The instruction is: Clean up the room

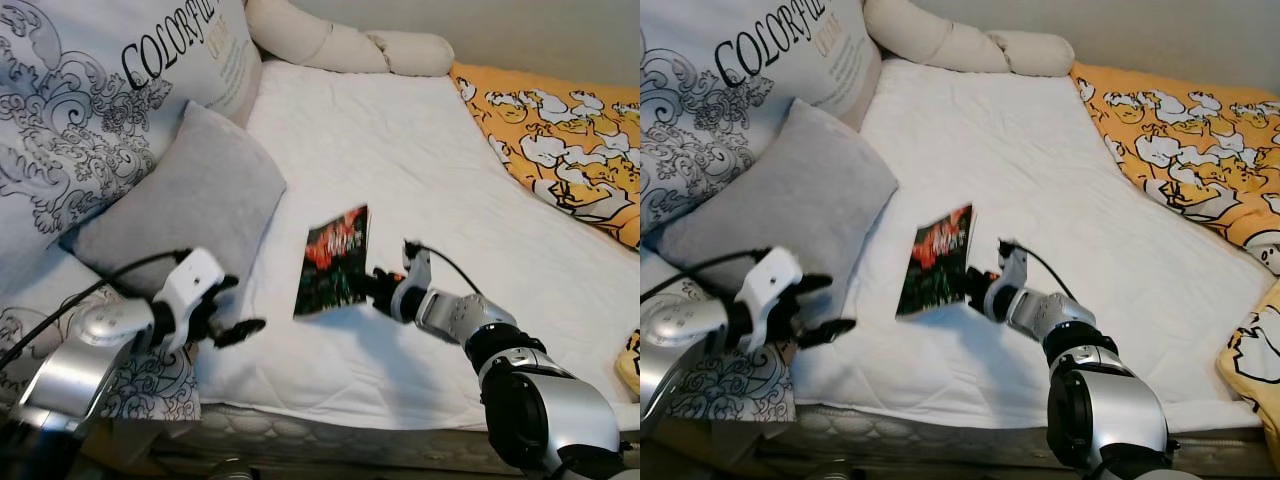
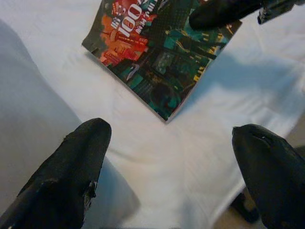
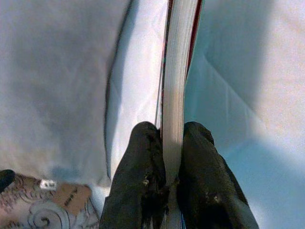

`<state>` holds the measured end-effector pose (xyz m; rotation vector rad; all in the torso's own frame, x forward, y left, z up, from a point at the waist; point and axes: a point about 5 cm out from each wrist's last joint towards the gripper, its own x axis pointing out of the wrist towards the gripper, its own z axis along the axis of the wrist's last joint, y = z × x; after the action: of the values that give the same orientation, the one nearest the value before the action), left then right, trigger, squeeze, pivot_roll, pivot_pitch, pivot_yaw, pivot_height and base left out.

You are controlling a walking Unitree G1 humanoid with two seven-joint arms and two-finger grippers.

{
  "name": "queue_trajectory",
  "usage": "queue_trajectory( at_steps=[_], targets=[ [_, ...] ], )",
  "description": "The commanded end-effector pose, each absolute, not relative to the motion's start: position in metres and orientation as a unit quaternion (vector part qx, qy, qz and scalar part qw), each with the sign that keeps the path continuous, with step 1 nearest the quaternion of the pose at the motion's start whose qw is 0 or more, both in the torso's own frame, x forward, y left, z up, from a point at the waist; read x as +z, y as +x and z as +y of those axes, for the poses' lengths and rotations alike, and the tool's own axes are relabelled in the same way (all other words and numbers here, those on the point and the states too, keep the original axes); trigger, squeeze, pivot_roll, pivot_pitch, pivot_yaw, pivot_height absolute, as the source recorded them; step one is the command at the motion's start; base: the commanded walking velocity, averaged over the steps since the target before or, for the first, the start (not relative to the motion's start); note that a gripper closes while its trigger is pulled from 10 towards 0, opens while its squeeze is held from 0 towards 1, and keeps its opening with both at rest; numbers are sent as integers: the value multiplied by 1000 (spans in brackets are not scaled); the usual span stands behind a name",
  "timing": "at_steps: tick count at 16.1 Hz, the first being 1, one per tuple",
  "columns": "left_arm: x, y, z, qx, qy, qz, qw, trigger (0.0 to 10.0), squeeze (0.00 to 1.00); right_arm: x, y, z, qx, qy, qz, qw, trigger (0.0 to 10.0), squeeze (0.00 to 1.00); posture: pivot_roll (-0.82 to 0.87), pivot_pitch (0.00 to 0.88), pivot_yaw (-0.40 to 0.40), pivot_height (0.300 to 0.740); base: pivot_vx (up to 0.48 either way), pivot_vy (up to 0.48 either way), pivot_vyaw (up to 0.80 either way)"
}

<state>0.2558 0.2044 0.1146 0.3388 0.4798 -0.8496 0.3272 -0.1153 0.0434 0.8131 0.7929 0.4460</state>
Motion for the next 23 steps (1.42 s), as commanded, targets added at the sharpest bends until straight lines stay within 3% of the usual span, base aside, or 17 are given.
queue_trajectory(
  at_steps=[1,2,3,4,10,20,23],
  targets=[
    [121,252,204,-412,163,223,868,10000,0,50,334,-120,212,366,355,834,10000,0,215,0,-93,740,0,0,0],
    [122,248,206,-412,165,228,867,10000,0,44,331,-123,195,358,362,839,10000,192,224,0,-95,740,0,0,0],
    [123,245,207,-410,166,230,867,10000,0,42,330,-125,184,357,364,841,10000,663,240,0,-98,740,0,0,0],
    [124,242,209,-410,166,237,865,10000,0,39,329,-126,172,349,364,846,10000,1000,262,0,-101,740,0,0,0],
    [125,226,211,-413,161,261,857,10000,0,26,325,-141,104,299,373,872,10000,1000,297,0,-85,740,0,0,0],
    [118,250,184,-411,133,220,875,10000,0,22,314,-177,130,304,355,874,10000,1000,173,0,-70,740,0,0,0],
    [119,264,181,-282,87,149,944,10000,0,37,316,-196,134,194,232,944,10000,1000,93,0,-44,740,0,0,0]
  ],
)
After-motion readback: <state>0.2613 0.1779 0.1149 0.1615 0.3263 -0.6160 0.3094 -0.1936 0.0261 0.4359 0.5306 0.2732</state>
